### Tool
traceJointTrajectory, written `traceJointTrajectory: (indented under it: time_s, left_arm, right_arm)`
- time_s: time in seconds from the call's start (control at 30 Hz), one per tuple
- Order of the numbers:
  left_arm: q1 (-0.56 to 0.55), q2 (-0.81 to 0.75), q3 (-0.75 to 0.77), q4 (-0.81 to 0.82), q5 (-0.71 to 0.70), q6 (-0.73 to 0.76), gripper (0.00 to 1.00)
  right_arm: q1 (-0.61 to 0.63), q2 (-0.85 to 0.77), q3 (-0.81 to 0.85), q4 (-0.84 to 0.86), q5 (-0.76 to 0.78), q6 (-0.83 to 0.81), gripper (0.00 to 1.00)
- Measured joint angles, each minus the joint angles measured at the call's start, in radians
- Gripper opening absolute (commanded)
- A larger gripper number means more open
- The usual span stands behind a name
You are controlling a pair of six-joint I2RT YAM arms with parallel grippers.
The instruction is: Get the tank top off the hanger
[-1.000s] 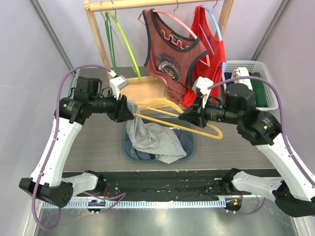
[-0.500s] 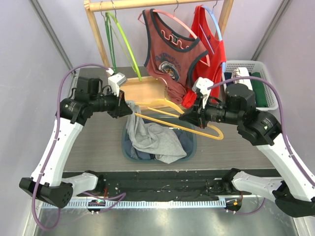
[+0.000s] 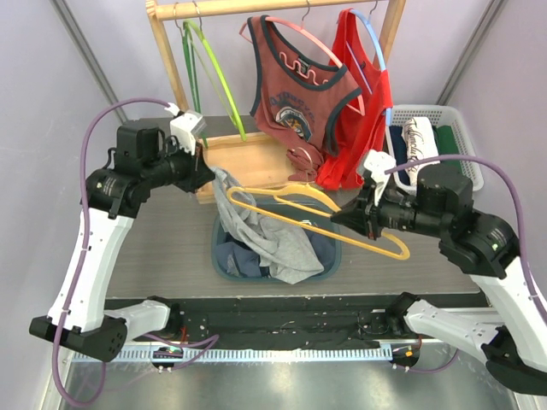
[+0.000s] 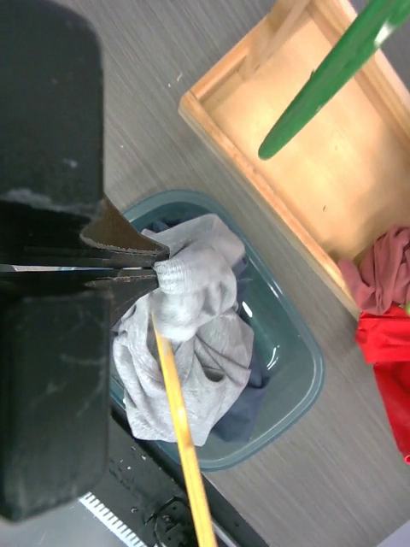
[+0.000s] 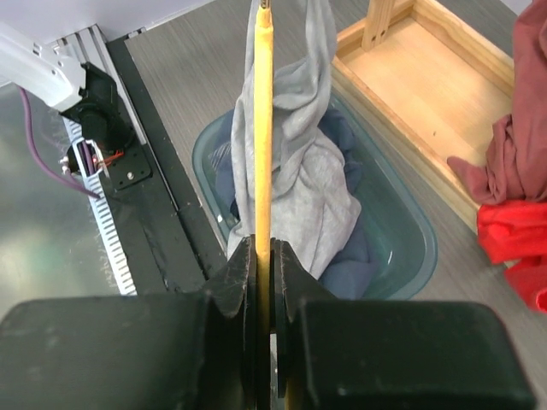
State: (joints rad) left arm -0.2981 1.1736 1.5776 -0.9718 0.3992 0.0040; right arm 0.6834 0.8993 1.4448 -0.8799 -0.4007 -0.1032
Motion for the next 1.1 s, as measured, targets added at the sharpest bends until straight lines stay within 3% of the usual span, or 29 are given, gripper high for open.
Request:
traceJointTrajectory:
  time_s: [0.17,0.3,0.53,0.7,0.8,1.0,1.1]
  left_arm:
    - [0.0,0.026,0.051,-0.008,-0.007,0.007,0.0]
    - [-0.008,0.037,0.055,-0.017,0.077,0.009,0.0]
    - [-0.043,0.074,0.205,-0.096,0.311,0.032,0.0]
    - [-0.056,0.072,0.316,-0.082,0.412,0.032,0.0]
    - [-0.077,0.048,0.249,-0.068,0.432,0.053,0.0]
    - [-0.136,0.037,-0.058,-0.051,0.369,0.124,0.0]
    - [-0.171,0.049,-0.209,-0.036,0.251,0.174,0.21]
  right_arm:
    - [0.0,-0.062,0.017,-0.106,0.025,0.005,0.01]
    - [0.0,-0.11,0.098,-0.158,0.08,0.011,0.01]
    - [0.0,-0.217,0.167,-0.01,0.38,0.04,0.01]
    - [0.0,-0.136,0.167,0.071,0.491,0.056,0.01]
    - [0.0,-0.04,0.167,0.103,0.514,0.059,0.01]
    - [0.0,0.172,0.205,0.137,0.529,0.058,0.01]
    - [0.0,0.275,0.277,0.14,0.531,0.052,0.01]
